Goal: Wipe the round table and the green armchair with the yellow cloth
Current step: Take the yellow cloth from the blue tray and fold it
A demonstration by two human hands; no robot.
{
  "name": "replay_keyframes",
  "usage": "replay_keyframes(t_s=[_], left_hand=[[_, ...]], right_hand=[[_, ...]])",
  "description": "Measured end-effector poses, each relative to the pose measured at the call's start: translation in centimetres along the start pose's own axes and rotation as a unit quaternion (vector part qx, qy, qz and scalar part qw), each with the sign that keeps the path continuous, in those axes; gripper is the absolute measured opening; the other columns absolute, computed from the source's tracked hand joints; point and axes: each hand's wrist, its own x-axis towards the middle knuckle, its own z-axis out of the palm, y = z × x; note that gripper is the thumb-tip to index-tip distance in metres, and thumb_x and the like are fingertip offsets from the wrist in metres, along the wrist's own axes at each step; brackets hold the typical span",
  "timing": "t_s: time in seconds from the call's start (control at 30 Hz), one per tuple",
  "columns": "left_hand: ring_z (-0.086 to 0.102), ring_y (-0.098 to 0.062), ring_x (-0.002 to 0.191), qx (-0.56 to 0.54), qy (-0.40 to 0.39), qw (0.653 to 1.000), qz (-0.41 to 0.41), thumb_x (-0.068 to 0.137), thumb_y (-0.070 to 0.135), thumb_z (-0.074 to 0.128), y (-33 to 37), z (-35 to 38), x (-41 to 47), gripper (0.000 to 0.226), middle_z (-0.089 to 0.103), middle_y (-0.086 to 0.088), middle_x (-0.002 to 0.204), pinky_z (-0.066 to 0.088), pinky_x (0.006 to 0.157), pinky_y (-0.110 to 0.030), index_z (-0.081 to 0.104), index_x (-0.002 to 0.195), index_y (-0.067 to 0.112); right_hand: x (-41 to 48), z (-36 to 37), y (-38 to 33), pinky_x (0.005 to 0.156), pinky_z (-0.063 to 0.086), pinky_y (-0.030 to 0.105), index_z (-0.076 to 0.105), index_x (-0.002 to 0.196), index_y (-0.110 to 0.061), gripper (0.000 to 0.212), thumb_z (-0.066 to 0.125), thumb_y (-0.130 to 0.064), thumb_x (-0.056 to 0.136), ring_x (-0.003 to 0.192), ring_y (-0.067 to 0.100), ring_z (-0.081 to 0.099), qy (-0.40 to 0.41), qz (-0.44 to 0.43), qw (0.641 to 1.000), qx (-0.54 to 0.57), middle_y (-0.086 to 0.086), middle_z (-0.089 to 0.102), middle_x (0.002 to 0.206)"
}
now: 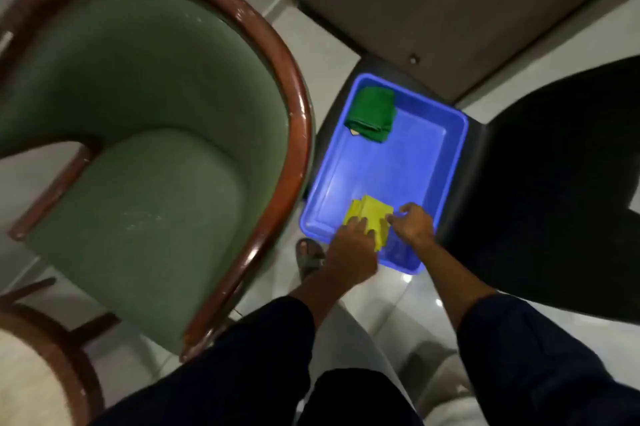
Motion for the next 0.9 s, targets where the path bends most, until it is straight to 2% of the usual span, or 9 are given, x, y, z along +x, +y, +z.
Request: replay_keyframes(t_s=[0.07, 0.13, 0.3, 0.47, 0.6, 0.67, 0.77, 0.83, 0.9], left_hand=[[0.028, -0.032, 0.146, 0.011, -0.096, 0.993, -0.061, 0.091, 0.012, 0.049, -1.2, 2.2, 1.0, 0.050, 0.033, -0.016, 0.156, 0.030, 0.114, -0.044, 0.044, 0.139, 0.002], [0.012, -0.025, 0.151, 0.032, -0.151, 0.984, -0.091, 0.096, 0.018, 0.041, -3.1, 3.5, 1.3, 0.058, 0.021, -0.005, 0.162, 0.020, 0.118, -0.046, 0.023, 0.151, 0.010], [0.011, -0.027, 0.149, -0.026, -0.179, 0.976, -0.120, 0.101, 0.028, 0.038, -4.2, 4.9, 3.9, 0.063, 0.022, 0.000, 0.161, 0.021, 0.116, -0.052, 0.009, 0.156, 0.017], [0.013, -0.033, 0.149, -0.174, -0.149, 0.954, -0.193, 0.101, 0.037, 0.040, -4.3, 4.9, 4.0, 0.064, 0.027, -0.006, 0.160, 0.020, 0.116, -0.048, 0.012, 0.155, 0.018], [0.030, -0.037, 0.141, -0.313, -0.054, 0.931, -0.180, 0.101, 0.040, 0.043, -2.2, 2.7, 1.2, 0.060, 0.044, -0.014, 0.150, 0.025, 0.116, -0.045, 0.022, 0.152, 0.018], [0.047, -0.034, 0.128, -0.436, 0.066, 0.872, -0.211, 0.094, 0.045, 0.056, -1.0, 0.6, -1.8, 0.055, 0.055, -0.014, 0.137, 0.039, 0.104, -0.041, 0.036, 0.140, 0.022], [0.062, -0.023, 0.115, -0.684, 0.119, 0.683, -0.228, 0.070, 0.046, 0.079, -0.4, -3.4, -7.6, 0.084, 0.063, -0.003, 0.126, 0.049, 0.100, -0.040, 0.032, 0.136, 0.025], [0.067, -0.018, 0.112, -0.790, 0.111, 0.577, -0.174, 0.067, 0.035, 0.083, -1.7, -5.3, -12.2, 0.076, 0.069, 0.000, 0.124, 0.054, 0.098, -0.036, 0.047, 0.134, 0.023], [0.069, -0.016, 0.107, -0.801, 0.160, 0.558, -0.143, 0.079, 0.023, 0.078, -4.3, -6.4, -17.1, 0.048, 0.073, -0.001, 0.118, 0.057, 0.085, -0.026, 0.062, 0.125, 0.018]], right_hand=[[0.9, 1.1, 0.5, 0.081, 0.050, 0.038, 0.062, 0.090, -0.006, 0.034, 0.071, -0.038, 0.083, 0.095, 0.034, 0.063, -0.037, 0.072, 0.997, 0.011, 0.019, 0.064, 0.092], [1.0, 2.5, 0.8, 0.070, 0.047, 0.036, 0.058, 0.085, -0.008, 0.035, 0.072, -0.040, 0.081, 0.081, 0.030, 0.058, -0.068, 0.113, 0.989, 0.061, 0.014, 0.060, 0.085], [2.9, 5.2, 2.2, 0.067, 0.043, 0.033, 0.059, 0.091, -0.007, 0.037, 0.076, -0.037, 0.078, 0.081, 0.028, 0.055, -0.040, 0.141, 0.977, 0.158, 0.013, 0.058, 0.089], [1.7, 4.4, 0.9, 0.057, 0.047, 0.032, 0.057, 0.071, -0.014, 0.019, 0.075, -0.019, 0.070, 0.065, 0.024, 0.055, -0.028, 0.125, 0.947, 0.295, 0.010, 0.060, 0.081], [-3.4, 0.8, -1.1, 0.077, 0.052, 0.051, 0.066, 0.105, 0.003, 0.047, 0.057, -0.009, 0.060, 0.087, 0.037, 0.064, -0.075, 0.101, 0.876, 0.466, 0.022, 0.066, 0.102], [-7.1, -1.1, -2.5, 0.083, 0.056, 0.053, 0.065, 0.116, 0.002, 0.056, 0.045, -0.009, 0.065, 0.097, 0.040, 0.067, -0.135, 0.065, 0.856, 0.496, 0.022, 0.070, 0.111], [-12.7, -2.4, -4.8, 0.091, 0.050, 0.063, 0.063, 0.118, 0.000, 0.056, 0.043, -0.009, 0.066, 0.101, 0.042, 0.066, -0.196, 0.002, 0.849, 0.490, 0.021, 0.069, 0.114], [-16.7, -1.6, -7.1, 0.092, 0.045, 0.065, 0.062, 0.111, -0.002, 0.047, 0.054, -0.010, 0.066, 0.098, 0.040, 0.062, -0.190, -0.052, 0.880, 0.431, 0.022, 0.066, 0.107], [-20.9, 0.6, -10.0, 0.082, 0.051, 0.054, 0.066, 0.092, -0.011, 0.027, 0.067, -0.015, 0.065, 0.088, 0.035, 0.063, -0.201, -0.118, 0.901, 0.365, 0.017, 0.067, 0.092]])
